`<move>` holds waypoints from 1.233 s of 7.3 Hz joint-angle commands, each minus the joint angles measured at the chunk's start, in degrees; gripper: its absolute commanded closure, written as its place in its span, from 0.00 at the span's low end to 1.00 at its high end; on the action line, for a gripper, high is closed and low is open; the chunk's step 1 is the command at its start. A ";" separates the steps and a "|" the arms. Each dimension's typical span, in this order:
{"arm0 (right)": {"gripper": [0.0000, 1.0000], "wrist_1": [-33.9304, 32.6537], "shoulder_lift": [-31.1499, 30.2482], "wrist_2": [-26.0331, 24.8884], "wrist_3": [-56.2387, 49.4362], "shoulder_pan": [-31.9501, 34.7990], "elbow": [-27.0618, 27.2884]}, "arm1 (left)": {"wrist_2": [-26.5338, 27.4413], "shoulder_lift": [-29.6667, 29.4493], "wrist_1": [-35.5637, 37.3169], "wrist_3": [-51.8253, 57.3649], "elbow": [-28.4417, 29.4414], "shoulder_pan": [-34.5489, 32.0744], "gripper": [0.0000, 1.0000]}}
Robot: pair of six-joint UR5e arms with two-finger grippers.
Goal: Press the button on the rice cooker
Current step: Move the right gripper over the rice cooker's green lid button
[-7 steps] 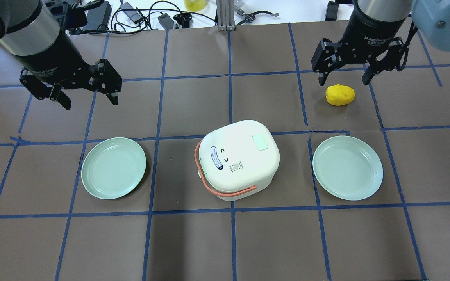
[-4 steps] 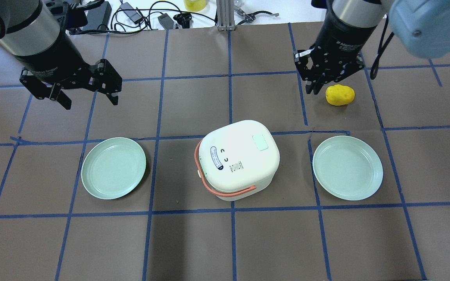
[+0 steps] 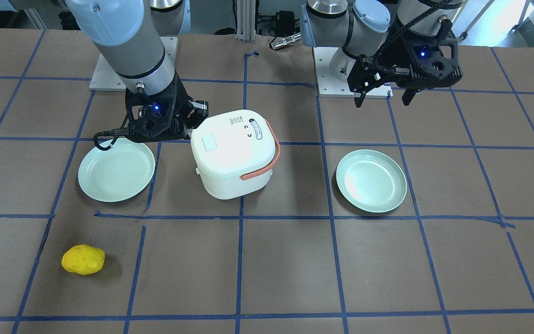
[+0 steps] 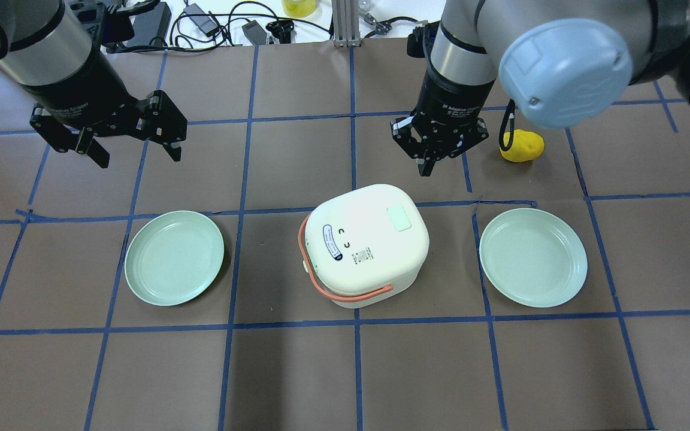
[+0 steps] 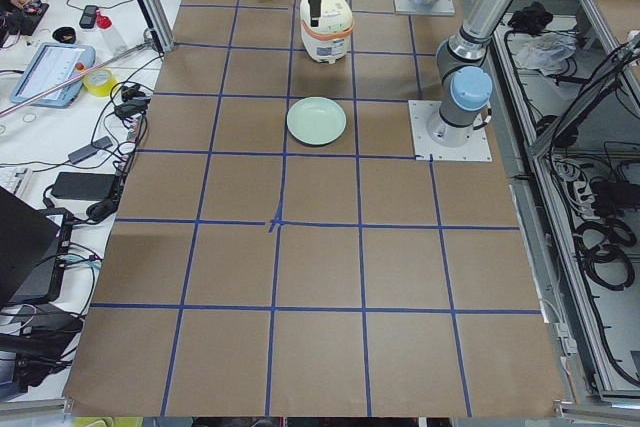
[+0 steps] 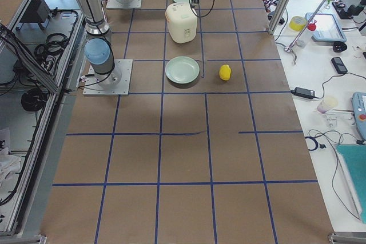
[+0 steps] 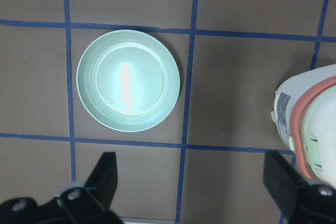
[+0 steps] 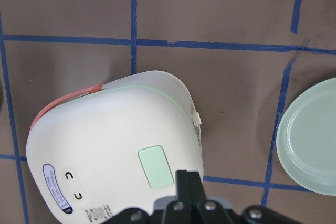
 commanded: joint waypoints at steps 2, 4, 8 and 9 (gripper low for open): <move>1.00 -5.49 0.51 0.03 -0.09 1.55 5.02 | 0.00 -0.09 0.00 0.00 0.00 0.00 0.00; 1.00 -5.66 1.13 2.13 -0.09 1.56 5.20 | 0.00 0.00 0.00 0.00 0.00 0.00 0.00; 1.00 -6.28 1.83 2.32 -0.09 1.56 6.25 | 0.00 0.00 0.00 0.00 0.00 0.00 0.00; 1.00 -6.37 1.83 2.41 -0.09 1.56 6.26 | 0.00 -0.09 0.00 0.00 0.00 0.00 0.00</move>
